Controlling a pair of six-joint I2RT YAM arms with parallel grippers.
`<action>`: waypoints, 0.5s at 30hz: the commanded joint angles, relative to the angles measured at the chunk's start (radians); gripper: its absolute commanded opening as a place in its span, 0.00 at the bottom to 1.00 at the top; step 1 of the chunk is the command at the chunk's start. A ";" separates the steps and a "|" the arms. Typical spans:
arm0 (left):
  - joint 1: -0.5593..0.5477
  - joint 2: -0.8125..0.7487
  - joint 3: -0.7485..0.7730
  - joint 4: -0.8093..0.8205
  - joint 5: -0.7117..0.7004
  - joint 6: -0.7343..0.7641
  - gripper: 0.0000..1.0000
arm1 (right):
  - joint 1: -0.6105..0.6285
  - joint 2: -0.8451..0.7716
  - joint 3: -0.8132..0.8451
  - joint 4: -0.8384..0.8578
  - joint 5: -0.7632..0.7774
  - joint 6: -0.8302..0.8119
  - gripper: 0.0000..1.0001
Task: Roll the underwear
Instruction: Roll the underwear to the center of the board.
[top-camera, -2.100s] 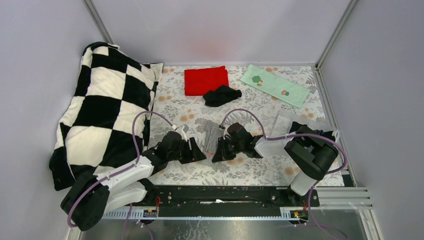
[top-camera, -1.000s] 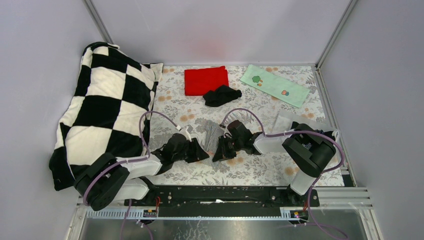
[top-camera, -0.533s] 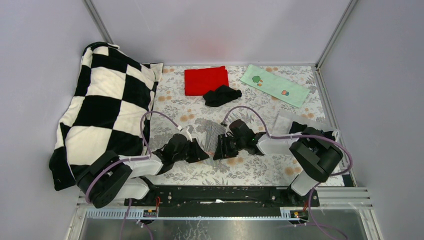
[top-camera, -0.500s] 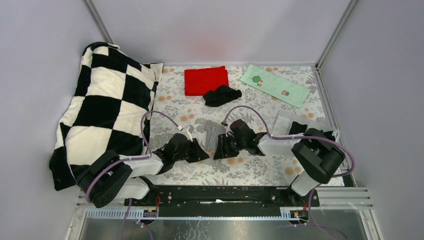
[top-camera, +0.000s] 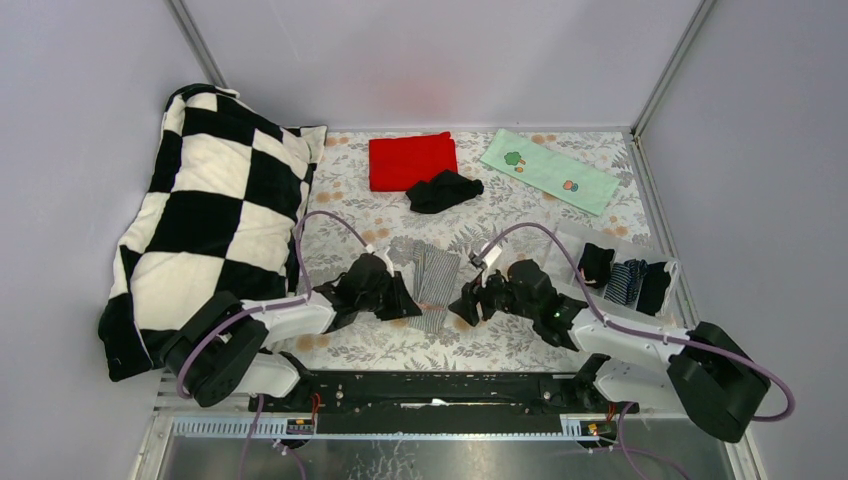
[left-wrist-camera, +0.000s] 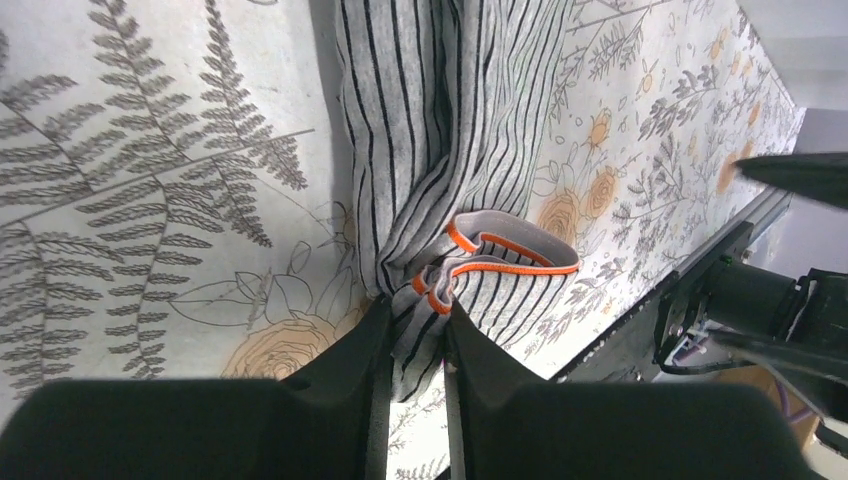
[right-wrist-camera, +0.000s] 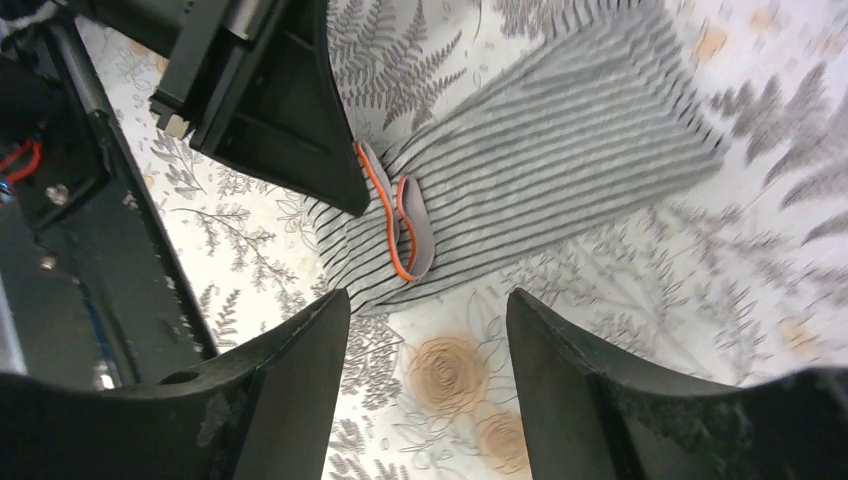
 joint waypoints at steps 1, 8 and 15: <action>0.000 0.034 0.028 -0.153 0.070 0.001 0.04 | 0.011 -0.080 0.004 0.099 -0.029 -0.391 0.65; 0.057 0.044 0.064 -0.185 0.164 -0.027 0.00 | 0.220 -0.129 -0.065 0.028 0.010 -0.975 0.66; 0.117 0.047 0.090 -0.231 0.264 -0.033 0.00 | 0.373 -0.039 -0.067 0.048 0.097 -1.153 0.66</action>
